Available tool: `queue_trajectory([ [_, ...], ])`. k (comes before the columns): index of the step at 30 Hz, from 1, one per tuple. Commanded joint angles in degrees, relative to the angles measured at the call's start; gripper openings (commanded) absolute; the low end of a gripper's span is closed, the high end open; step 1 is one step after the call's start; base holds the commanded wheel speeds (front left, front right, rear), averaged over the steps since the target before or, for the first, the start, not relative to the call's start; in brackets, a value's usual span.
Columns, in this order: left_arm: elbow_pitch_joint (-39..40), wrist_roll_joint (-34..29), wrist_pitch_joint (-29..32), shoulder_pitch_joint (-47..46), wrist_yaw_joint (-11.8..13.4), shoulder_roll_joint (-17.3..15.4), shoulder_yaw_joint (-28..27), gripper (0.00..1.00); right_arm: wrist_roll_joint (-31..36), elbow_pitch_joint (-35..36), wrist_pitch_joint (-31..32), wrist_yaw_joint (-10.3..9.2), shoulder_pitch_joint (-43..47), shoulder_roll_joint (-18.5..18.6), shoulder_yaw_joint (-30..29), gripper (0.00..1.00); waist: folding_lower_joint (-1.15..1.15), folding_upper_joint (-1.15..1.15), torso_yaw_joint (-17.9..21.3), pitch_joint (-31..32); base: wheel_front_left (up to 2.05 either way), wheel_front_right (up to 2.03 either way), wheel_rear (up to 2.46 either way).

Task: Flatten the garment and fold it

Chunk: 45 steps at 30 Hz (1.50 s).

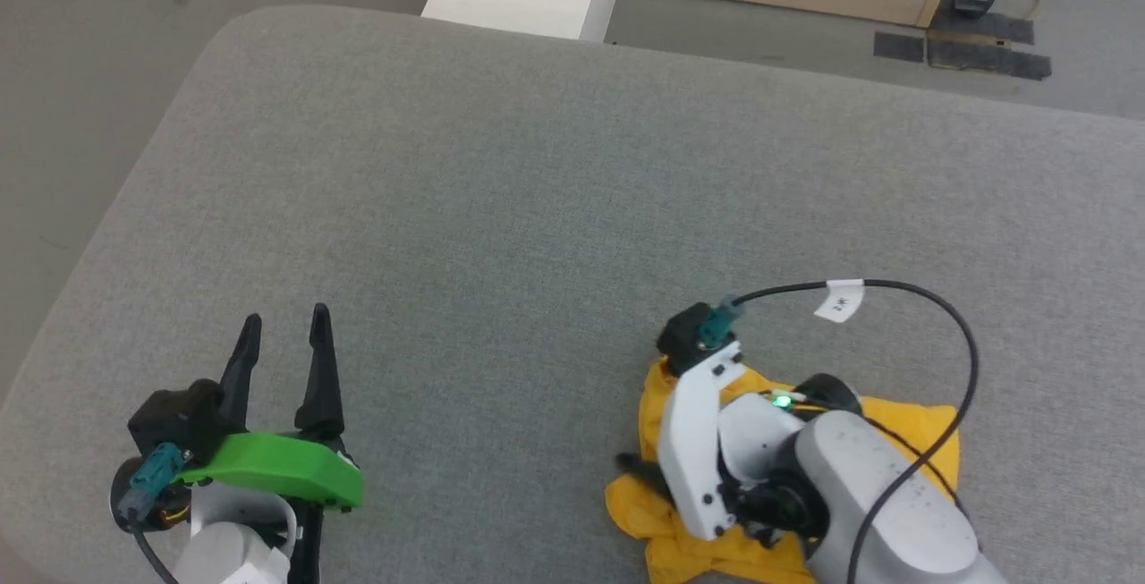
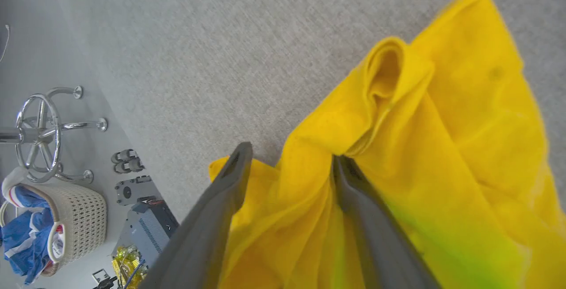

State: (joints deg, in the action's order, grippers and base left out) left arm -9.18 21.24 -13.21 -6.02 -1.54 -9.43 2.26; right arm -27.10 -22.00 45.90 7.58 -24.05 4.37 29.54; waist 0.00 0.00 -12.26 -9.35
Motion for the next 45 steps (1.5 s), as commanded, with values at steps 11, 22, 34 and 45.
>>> queue_trajectory([
  [11, -0.4, -0.27, -0.28, 0.31, 0.03, -0.94, 0.52, 1.0, -5.87, 12.29, -6.74, -0.09, -2.06, 2.09, 1.09, 1.0, 0.0, 0.0, 6.72, 5.2, 0.0, 0.0, 0.0],
  [22, 3.58, -3.71, -1.47, 1.98, 2.74, -1.61, -0.25, 1.0, 7.8, 21.23, -17.67, -0.09, 9.5, 5.61, -14.32, 1.0, 0.0, 0.0, 12.15, 6.46, 0.0, 0.0, 0.0],
  [34, 4.3, -4.51, -1.77, 2.87, 2.16, -0.32, -0.62, 1.0, 17.32, 19.3, -12.17, -0.09, 22.74, 3.89, -22.7, 1.0, 0.0, 0.0, 10.88, 4.49, 0.0, 0.0, 0.0],
  [45, 4.5, -4.88, -1.78, 2.48, 1.59, 0.7, -1.85, 1.0, 20.69, 12.01, -9.25, -0.09, 21.95, 2.77, -22.96, 1.0, 0.0, 0.0, 9.09, 2.7, 0.0, 0.0, 0.0],
])
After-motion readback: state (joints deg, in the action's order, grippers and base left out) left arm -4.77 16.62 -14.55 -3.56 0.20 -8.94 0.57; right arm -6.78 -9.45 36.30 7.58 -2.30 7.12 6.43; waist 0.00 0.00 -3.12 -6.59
